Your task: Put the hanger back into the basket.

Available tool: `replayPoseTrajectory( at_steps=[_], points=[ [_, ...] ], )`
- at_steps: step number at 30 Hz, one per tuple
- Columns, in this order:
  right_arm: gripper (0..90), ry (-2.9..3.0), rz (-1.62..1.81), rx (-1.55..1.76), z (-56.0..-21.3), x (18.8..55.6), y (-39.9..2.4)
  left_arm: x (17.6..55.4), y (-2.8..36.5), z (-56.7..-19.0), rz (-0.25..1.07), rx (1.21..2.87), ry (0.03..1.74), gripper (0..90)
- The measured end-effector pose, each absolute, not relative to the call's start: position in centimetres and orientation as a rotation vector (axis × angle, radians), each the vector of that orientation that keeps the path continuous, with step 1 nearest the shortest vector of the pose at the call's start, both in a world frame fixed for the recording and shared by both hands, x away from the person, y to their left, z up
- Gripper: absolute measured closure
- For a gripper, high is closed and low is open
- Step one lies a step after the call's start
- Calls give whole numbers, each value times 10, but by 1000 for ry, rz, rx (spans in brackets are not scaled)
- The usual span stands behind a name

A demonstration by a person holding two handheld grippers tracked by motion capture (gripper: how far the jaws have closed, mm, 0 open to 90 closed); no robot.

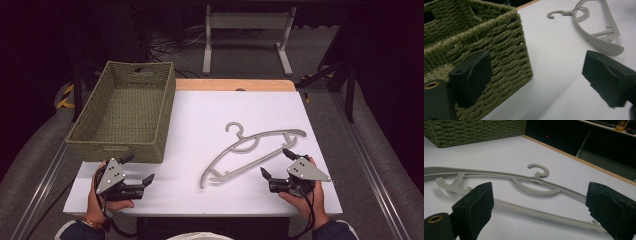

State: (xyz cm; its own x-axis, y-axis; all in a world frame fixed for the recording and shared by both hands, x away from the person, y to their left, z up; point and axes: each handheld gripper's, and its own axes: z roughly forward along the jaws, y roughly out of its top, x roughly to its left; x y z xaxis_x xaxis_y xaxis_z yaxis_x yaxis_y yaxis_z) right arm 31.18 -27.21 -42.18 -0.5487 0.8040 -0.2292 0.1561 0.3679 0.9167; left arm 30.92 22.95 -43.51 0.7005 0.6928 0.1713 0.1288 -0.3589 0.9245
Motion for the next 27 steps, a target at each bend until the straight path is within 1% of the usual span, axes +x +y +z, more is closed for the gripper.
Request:
replayPoseTrajectory(
  at_steps=[2,4,7,9,15,21,27],
  points=[
    [88,1938,1190,831,-422,311,-273,306,223,-433,686,1879,617,137],
    [88,1932,1189,833,-421,311,-274,306,218,-433,645,1896,600,137],
    [89,1927,1191,836,-420,311,-274,307,214,-435,628,1909,596,139],
    [90,1932,1175,837,-421,312,-274,310,208,-437,575,1909,582,147],
    [94,1951,1156,842,-423,314,-272,313,196,-440,556,1955,551,159],
    [167,1995,1142,850,-419,321,-278,316,200,-442,544,1960,571,155],
    [195,2070,1146,869,-417,335,-281,317,198,-443,532,1977,573,152]
  ],
)
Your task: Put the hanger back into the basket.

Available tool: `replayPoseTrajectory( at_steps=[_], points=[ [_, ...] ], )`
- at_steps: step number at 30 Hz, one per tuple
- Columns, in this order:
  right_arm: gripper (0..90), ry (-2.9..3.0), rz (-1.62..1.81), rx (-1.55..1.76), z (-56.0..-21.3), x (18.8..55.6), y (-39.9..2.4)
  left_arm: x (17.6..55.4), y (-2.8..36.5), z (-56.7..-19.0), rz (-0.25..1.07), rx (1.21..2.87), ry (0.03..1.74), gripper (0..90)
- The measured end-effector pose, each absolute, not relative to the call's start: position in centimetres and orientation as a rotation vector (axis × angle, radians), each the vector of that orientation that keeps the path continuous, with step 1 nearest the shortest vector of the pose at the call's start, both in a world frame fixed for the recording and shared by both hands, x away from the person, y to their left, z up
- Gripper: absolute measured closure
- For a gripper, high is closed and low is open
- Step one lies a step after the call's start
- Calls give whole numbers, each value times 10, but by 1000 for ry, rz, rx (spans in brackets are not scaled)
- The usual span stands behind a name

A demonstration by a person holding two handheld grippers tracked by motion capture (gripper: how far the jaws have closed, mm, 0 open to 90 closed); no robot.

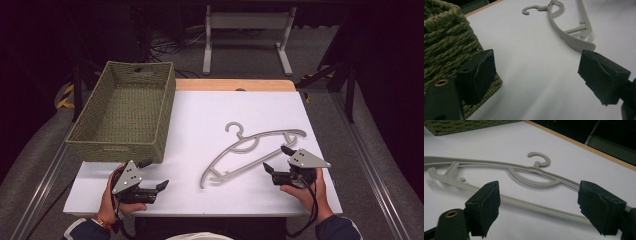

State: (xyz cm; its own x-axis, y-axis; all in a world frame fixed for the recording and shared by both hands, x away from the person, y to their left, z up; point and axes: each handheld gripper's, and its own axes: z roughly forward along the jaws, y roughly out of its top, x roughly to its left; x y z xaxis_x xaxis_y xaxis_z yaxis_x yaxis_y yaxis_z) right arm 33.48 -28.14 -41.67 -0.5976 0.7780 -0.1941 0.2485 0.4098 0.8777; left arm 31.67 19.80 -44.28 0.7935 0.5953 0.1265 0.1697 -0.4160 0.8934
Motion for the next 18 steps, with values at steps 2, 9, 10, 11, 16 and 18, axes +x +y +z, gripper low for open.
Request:
replayPoseTrajectory(
  at_steps=[2,9,10,11,16,18],
  points=[
    [196,2089,1126,868,-417,336,-279,319,191,-443,511,1991,573,162],
    [183,2103,1112,866,-422,335,-276,328,154,-444,449,2080,529,220],
    [181,2095,1120,874,-422,334,-277,331,147,-444,439,2091,524,231],
    [180,2093,1120,872,-422,334,-278,336,139,-443,433,2100,523,241],
    [178,2100,1115,883,-424,332,-279,360,108,-436,371,2158,557,264],
    [177,2100,1116,893,-425,332,-279,366,95,-431,368,2187,538,292]
  ],
)
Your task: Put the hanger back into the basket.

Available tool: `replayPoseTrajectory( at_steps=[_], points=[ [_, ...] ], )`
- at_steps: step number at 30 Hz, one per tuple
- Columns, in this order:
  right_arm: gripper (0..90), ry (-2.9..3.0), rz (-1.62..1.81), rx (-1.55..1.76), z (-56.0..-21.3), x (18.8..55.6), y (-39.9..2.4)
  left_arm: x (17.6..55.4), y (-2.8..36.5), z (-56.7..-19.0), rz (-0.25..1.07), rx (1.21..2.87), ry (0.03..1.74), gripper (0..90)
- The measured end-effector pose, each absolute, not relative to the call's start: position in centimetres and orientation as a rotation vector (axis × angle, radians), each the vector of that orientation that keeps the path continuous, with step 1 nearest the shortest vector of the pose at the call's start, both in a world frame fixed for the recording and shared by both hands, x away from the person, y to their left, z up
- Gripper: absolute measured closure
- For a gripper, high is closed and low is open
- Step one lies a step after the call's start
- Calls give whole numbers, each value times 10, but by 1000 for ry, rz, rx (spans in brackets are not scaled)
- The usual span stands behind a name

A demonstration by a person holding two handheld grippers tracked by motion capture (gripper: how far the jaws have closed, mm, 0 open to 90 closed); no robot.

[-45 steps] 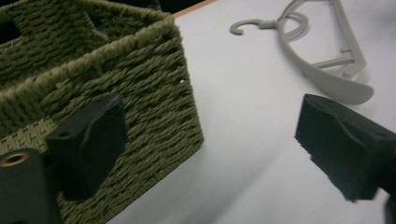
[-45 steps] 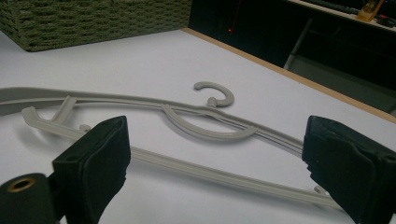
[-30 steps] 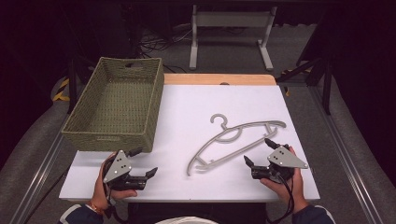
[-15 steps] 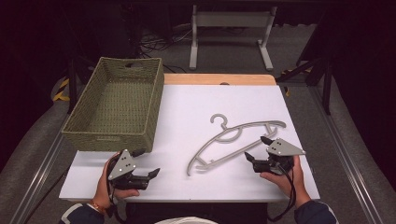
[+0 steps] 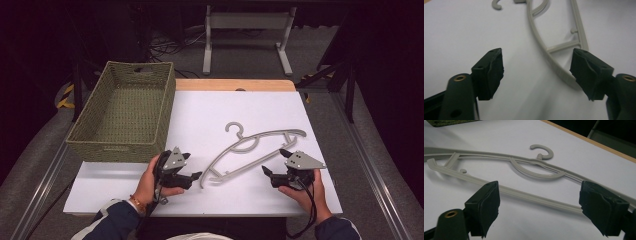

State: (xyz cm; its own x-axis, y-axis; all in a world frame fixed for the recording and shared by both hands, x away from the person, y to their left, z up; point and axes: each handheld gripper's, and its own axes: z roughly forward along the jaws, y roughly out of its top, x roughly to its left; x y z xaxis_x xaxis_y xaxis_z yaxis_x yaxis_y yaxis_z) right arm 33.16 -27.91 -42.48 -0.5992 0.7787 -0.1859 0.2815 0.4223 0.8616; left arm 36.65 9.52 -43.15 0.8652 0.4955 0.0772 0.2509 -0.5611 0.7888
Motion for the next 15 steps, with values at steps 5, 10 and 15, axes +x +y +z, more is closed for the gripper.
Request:
replayPoseTrajectory(
  at_steps=[5,10,15],
  points=[
    [170,2119,1103,908,-428,331,-279,391,65,-427,283,2304,596,312],
    [168,2123,1096,905,-428,331,-279,411,47,-430,187,2371,636,358],
    [167,2126,1091,918,-430,332,-280,423,35,-438,146,2427,673,428]
  ],
)
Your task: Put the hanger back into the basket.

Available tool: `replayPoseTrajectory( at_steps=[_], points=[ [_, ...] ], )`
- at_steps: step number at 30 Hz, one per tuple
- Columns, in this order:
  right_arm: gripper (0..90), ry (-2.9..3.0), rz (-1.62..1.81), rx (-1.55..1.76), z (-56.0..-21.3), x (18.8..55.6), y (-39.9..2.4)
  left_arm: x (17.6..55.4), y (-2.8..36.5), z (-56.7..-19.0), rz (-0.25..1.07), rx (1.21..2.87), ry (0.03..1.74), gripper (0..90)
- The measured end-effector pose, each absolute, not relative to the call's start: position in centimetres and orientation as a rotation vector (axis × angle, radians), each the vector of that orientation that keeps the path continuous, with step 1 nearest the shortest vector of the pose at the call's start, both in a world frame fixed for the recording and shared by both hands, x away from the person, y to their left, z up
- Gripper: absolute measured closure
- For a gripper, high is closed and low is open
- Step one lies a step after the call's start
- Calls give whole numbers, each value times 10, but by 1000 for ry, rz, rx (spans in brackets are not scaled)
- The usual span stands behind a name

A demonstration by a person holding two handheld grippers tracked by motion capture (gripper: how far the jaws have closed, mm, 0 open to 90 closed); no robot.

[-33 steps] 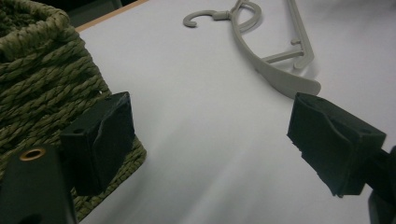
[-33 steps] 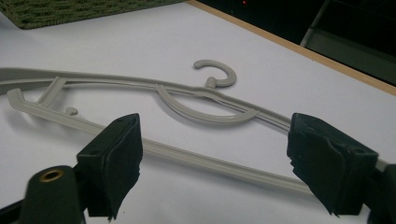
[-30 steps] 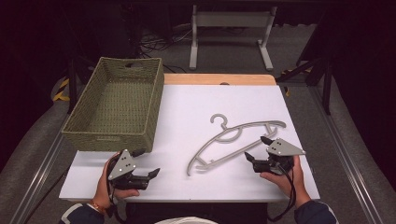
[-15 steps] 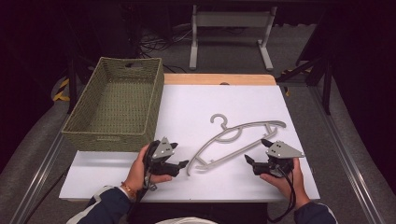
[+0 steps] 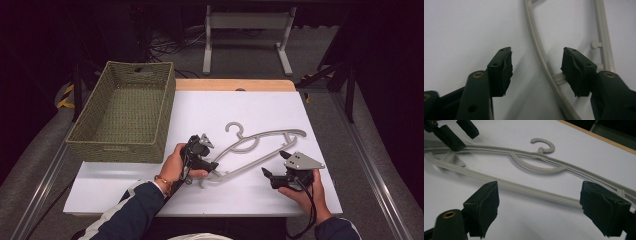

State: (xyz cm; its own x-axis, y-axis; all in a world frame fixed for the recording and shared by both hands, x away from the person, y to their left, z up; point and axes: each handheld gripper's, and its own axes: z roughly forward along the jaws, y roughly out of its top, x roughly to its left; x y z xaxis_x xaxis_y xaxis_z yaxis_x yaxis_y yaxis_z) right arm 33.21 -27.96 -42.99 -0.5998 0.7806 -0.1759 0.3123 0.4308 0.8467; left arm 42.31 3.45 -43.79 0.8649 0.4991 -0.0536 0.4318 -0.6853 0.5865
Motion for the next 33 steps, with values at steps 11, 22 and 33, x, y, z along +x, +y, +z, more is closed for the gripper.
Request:
replayPoseTrajectory(
  at_steps=[11,22,33],
  points=[
    [167,2152,1085,933,-432,334,-279,432,19,-437,147,2559,652,541],
    [165,2164,1075,943,-434,336,-279,429,10,-434,185,2614,562,717],
    [163,2130,1075,941,-431,335,-284,415,12,-433,333,2604,468,825]
  ],
)
